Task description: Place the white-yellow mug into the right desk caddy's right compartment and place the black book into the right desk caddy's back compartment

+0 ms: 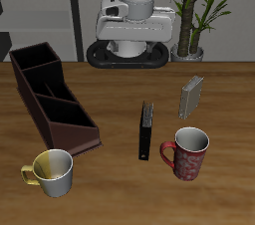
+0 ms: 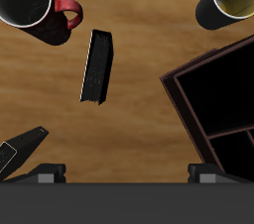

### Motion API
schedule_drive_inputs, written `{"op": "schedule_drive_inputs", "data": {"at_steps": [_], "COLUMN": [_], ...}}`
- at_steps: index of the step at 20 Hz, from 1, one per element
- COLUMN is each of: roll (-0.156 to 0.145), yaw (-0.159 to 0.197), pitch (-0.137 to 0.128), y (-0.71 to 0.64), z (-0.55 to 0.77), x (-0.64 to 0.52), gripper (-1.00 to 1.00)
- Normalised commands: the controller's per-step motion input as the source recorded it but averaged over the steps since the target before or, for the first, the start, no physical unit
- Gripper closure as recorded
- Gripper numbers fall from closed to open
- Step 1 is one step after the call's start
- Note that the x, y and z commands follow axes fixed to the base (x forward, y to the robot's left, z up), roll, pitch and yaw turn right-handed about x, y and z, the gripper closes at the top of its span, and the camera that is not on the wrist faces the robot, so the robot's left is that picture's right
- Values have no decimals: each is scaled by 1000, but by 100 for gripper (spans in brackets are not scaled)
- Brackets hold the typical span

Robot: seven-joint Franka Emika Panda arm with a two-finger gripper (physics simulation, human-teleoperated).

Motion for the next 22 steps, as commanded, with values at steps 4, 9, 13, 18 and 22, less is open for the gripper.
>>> {"op": "schedule_drive_inputs", "data": {"at_steps": [4,9,13,18,22], "roll": [-10,7,-24,-28,-30], "yaw": [39,37,-13,15,40], "pitch": [-38,-42,-8,-7,-60], "y": [-127,-250,-348,-283,-292], "z": [210,228,158,45,16], "x": [270,460,430,364,313], "gripper": [-100,-100,-100,-100,-100]}}
